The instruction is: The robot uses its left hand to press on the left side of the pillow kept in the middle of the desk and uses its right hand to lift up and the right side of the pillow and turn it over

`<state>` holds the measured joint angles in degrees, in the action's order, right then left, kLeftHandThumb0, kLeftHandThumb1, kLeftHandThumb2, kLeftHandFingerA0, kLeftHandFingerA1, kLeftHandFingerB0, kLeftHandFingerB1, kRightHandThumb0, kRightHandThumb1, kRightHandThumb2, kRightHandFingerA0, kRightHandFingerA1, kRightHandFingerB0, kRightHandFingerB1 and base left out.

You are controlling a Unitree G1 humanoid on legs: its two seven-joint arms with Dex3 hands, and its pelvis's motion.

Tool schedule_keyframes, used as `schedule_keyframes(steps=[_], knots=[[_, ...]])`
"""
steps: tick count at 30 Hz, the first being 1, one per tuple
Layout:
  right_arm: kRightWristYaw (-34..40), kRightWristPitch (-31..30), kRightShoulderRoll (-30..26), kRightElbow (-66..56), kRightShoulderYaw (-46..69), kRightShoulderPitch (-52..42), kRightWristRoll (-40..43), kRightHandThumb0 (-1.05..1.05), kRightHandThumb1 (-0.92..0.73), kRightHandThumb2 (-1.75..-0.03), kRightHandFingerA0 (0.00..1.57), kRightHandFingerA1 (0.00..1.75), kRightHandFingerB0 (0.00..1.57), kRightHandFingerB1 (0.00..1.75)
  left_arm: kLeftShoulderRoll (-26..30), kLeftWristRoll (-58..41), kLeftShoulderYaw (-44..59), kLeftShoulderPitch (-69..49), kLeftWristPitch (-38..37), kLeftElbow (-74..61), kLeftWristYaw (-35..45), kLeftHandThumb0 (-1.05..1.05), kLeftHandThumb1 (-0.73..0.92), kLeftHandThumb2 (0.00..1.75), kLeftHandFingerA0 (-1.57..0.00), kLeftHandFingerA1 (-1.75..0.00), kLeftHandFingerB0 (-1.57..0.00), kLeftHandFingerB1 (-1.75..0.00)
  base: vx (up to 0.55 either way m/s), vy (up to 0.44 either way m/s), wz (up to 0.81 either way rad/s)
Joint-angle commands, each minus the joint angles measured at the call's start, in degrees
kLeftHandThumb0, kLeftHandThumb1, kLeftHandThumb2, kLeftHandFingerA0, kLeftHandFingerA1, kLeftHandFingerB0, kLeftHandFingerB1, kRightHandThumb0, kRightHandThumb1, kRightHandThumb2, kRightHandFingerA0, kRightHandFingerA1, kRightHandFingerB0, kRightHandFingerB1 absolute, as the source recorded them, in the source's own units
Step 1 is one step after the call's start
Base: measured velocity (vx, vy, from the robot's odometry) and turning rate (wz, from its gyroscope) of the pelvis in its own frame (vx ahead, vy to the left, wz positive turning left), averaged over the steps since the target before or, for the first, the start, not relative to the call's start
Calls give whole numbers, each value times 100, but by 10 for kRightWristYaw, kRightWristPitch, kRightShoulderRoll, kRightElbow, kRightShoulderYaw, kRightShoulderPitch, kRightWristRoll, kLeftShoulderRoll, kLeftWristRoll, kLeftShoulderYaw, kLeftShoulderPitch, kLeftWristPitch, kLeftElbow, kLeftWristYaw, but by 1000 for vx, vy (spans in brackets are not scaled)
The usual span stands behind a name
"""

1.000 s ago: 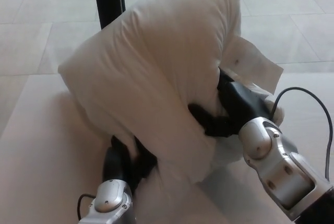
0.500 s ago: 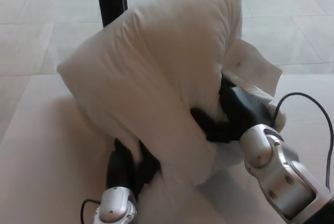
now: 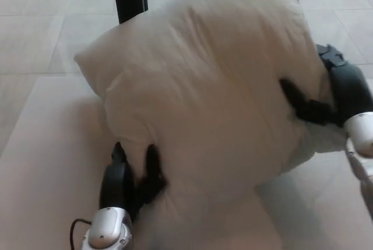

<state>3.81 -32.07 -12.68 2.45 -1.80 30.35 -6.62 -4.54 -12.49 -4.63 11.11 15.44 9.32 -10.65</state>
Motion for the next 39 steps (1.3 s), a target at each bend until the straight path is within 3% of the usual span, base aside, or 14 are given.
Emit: schedule_keyframes(steps=[1,2,4,22,24,25,26,27,32,33,34,35,36,39], knots=[[-171,-36,-86,-6,226,-102,192,-45,-62,-59,59,52,39,35,148,-78,109,-54,126,-7,132,-81,82,65,-24,-52,0,0,0,0,0],[-183,-11,-93,-2,229,-128,188,-52,-49,-84,53,63,31,49,150,-85,123,-52,125,0,130,-82,80,64,-32,-57,0,-3,0,0,0],[-170,-2,-89,-2,252,-187,176,-47,-60,-59,64,57,44,36,165,-110,168,-50,130,2,122,-75,78,66,-28,-54,0,-11,-18,4,3],[-192,17,-89,3,268,-228,179,-51,-48,-83,57,65,34,50,165,-110,197,-49,152,10,145,-75,78,66,-28,-54,0,-11,0,0,0],[-219,93,-234,167,482,-318,210,-93,-70,-62,34,54,24,37,288,-169,365,-118,111,37,209,-96,74,62,-36,-70,-20,-49,-33,-3,6],[-202,98,-246,188,504,-321,211,-92,-59,-101,17,52,9,44,285,-192,397,-114,140,33,185,-92,49,96,-26,-58,-4,-27,0,0,0],[-194,96,-253,202,527,-323,219,-94,-81,-65,14,45,7,37,295,-182,400,-124,123,45,196,-102,52,99,-36,-63,-2,-40,0,0,0],[-188,106,-268,241,557,-334,229,-91,-62,-110,0,37,0,14,305,-183,417,-140,122,51,203,-105,61,60,-57,-86,-3,-90,0,0,0],[-171,150,-291,336,618,-363,246,-92,-67,-114,0,27,1,16,318,-192,455,-167,133,55,205,-105,56,58,-40,-73,-6,-105,0,0,0],[-147,163,-291,374,648,-373,260,-88,-71,-116,0,30,1,15,310,-188,476,-191,143,22,172,-47,-6,77,-44,-75,-15,-74,0,0,0],[-111,179,-287,404,675,-368,274,-88,-69,-114,0,35,0,17,313,-186,491,-203,131,47,174,-44,-9,76,-42,-77,-20,-77,0,0,0],[-102,188,-283,409,682,-371,275,-88,-69,-114,0,35,0,17,309,-188,499,-210,123,53,176,-44,-9,76,-42,-77,-20,-77,0,0,0],[-87,193,-277,414,708,-374,288,-90,-67,-112,1,30,2,15,310,-187,502,-215,116,71,182,-105,47,61,-29,-87,0,-129,0,0,0],[-85,210,-280,471,729,-380,300,-105,-79,-118,0,19,0,13,305,-185,526,-258,121,78,184,-105,43,63,-31,-92,0,-137,0,0,0]])
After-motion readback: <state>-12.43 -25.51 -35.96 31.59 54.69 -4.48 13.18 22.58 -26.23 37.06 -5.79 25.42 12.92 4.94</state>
